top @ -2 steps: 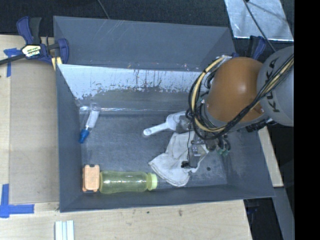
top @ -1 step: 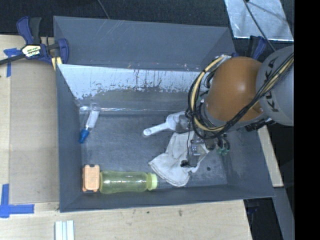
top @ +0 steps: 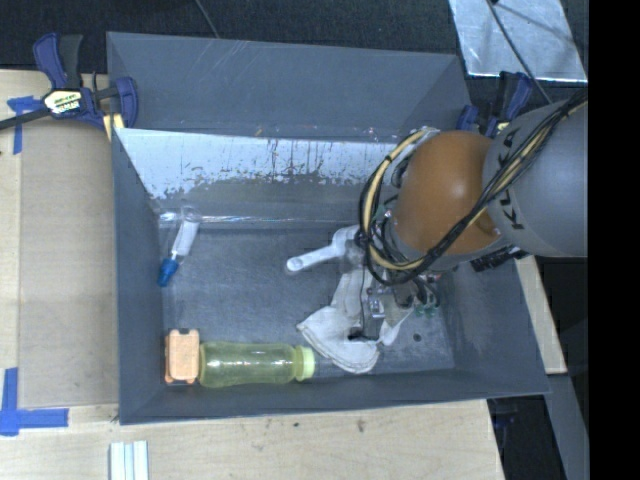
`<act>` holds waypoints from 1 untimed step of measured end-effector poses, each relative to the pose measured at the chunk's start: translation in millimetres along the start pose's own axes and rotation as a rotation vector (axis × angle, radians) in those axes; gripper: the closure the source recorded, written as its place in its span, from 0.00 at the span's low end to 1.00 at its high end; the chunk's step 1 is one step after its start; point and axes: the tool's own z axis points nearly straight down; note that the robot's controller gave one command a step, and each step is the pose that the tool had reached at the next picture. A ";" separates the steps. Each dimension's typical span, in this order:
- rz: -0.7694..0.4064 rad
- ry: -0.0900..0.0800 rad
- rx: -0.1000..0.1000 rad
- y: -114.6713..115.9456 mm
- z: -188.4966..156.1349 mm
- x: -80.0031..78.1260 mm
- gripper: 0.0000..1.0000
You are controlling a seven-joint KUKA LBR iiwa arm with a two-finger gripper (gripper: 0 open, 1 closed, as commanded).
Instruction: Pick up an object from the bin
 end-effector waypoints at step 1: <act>-0.045 -0.002 -0.001 13.2 28.0 -29.4 1.00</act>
Offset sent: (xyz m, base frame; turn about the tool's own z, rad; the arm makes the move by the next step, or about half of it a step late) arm 0.0000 0.0000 0.0000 0.0000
